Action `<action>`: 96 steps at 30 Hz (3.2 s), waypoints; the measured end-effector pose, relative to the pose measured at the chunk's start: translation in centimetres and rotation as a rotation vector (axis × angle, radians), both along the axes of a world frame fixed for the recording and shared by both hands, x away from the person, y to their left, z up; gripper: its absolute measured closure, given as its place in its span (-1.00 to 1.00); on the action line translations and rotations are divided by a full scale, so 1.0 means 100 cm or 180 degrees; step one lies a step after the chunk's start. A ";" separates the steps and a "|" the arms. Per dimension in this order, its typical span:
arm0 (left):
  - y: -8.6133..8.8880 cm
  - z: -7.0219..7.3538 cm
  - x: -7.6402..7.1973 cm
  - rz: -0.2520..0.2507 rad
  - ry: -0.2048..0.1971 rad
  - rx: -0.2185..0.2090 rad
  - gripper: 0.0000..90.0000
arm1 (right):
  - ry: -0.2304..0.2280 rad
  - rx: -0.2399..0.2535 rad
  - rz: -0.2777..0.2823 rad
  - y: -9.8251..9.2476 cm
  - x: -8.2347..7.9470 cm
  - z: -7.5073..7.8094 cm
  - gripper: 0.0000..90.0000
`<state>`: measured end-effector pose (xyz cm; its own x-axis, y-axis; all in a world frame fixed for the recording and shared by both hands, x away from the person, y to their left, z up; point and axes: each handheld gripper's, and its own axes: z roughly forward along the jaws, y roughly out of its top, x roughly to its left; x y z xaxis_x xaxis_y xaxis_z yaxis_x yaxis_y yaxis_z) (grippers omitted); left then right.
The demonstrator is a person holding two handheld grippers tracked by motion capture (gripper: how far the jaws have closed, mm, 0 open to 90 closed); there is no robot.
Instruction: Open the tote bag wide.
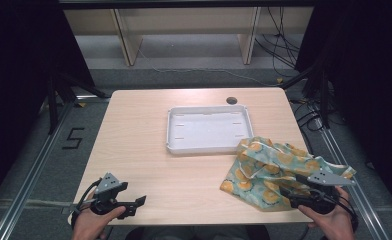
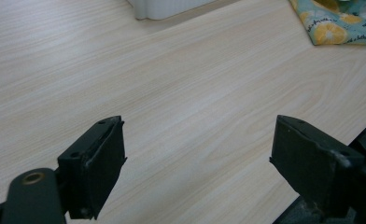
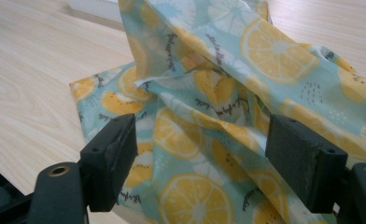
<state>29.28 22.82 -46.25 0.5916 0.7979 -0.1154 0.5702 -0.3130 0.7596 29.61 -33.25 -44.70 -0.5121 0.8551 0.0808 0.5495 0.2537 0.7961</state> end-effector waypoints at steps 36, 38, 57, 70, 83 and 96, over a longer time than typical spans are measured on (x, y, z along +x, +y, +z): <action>-0.003 -0.001 0.001 0.0014 0.0015 -0.0046 -0.62 | -0.0061 -0.0705 0.0664 0.087 0.104 0.001 -0.61; -0.002 0.000 0.001 0.0009 0.0002 0.0000 -0.62 | -0.0029 -0.0734 0.0665 0.092 0.108 -0.001 -0.51; -0.001 0.000 0.001 0.0013 0.0001 0.0000 -0.61 | 0.0025 -0.0744 0.0903 0.104 0.110 0.004 1.00; -0.002 -0.001 0.001 0.0013 -0.0027 -0.0017 -0.61 | -0.0039 -0.0469 0.1290 0.174 0.098 0.014 1.00; -0.002 -0.001 0.001 0.0009 -0.0018 -0.0022 -0.61 | 0.0030 -0.0359 0.1796 0.245 0.090 0.014 1.00; -0.010 -0.001 0.006 -0.0099 0.0042 -0.0196 -0.60 | 0.0130 -0.0161 0.1785 0.230 0.082 0.028 0.14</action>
<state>29.87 21.87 -46.34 0.6141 0.7703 -0.1718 0.5710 -0.2835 0.7704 37.78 -10.20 -41.87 -0.8865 0.4564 0.0761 0.3496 0.5530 0.7563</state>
